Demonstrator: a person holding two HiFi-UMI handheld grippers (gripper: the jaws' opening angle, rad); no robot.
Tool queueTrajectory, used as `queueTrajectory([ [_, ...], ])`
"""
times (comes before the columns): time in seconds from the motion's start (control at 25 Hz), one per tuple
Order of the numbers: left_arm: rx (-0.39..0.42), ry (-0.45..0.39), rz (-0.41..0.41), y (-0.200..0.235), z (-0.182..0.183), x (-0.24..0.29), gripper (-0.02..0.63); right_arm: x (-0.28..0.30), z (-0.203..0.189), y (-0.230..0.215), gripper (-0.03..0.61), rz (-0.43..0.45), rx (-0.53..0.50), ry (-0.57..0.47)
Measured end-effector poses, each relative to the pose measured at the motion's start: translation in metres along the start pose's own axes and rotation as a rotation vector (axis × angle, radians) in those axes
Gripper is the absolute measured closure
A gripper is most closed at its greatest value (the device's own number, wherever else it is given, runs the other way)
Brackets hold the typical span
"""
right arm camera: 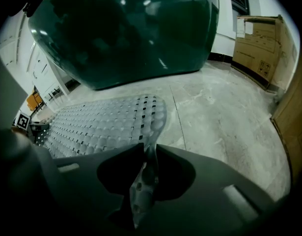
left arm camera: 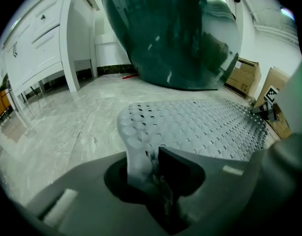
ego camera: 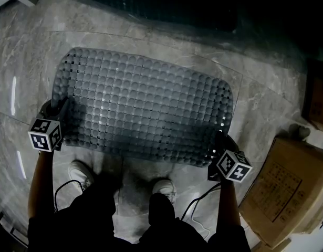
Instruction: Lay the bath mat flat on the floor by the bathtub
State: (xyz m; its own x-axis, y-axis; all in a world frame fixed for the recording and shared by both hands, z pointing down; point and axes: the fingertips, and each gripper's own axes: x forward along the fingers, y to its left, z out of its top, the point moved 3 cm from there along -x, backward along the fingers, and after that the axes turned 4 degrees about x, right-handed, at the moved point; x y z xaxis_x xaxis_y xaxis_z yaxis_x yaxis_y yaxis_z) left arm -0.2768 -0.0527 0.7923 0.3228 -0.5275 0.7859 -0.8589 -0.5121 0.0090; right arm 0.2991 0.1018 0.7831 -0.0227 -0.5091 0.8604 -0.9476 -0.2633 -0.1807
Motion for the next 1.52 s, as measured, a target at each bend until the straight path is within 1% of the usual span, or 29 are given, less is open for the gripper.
queueTrajectory([
  [0.16,0.009,-0.022,0.026,-0.001,0.011,-0.002,0.528,0.001,0.000,-0.002,0.488,-0.006,0.009,0.002],
  [0.32,0.028,-0.001,0.043,0.001,0.003,-0.006,0.515,-0.004,-0.001,-0.006,0.463,-0.012,0.016,0.000],
  [0.44,0.039,-0.004,0.066,0.000,0.005,-0.013,0.502,-0.004,-0.001,-0.008,0.449,-0.009,0.012,-0.001],
  [0.64,0.076,0.011,0.089,0.003,0.005,-0.006,0.478,0.001,-0.001,-0.011,0.431,-0.030,0.017,0.000],
  [0.76,0.040,-0.009,0.121,0.006,0.015,-0.010,0.395,0.002,-0.001,-0.013,0.417,-0.036,0.020,-0.003],
  [0.8,0.027,-0.020,0.126,0.006,0.019,-0.012,0.377,0.002,-0.001,-0.014,0.414,-0.038,0.020,-0.004],
  [1.0,0.034,-0.015,0.142,0.008,0.020,-0.015,0.362,0.003,-0.003,-0.015,0.403,-0.044,0.018,0.003],
  [1.12,0.058,0.015,0.160,0.015,0.005,-0.015,0.340,0.003,-0.004,-0.016,0.399,-0.046,0.017,0.003],
  [1.2,0.083,0.034,0.174,0.020,-0.003,-0.015,0.337,0.003,-0.004,-0.017,0.394,-0.047,0.014,-0.001],
  [1.4,0.077,0.007,0.189,0.023,0.003,-0.021,0.337,-0.002,0.002,-0.017,0.385,-0.057,0.017,-0.034],
  [1.52,0.076,-0.009,0.181,0.021,0.005,-0.021,0.337,-0.008,0.007,-0.014,0.391,-0.062,0.018,-0.069],
])
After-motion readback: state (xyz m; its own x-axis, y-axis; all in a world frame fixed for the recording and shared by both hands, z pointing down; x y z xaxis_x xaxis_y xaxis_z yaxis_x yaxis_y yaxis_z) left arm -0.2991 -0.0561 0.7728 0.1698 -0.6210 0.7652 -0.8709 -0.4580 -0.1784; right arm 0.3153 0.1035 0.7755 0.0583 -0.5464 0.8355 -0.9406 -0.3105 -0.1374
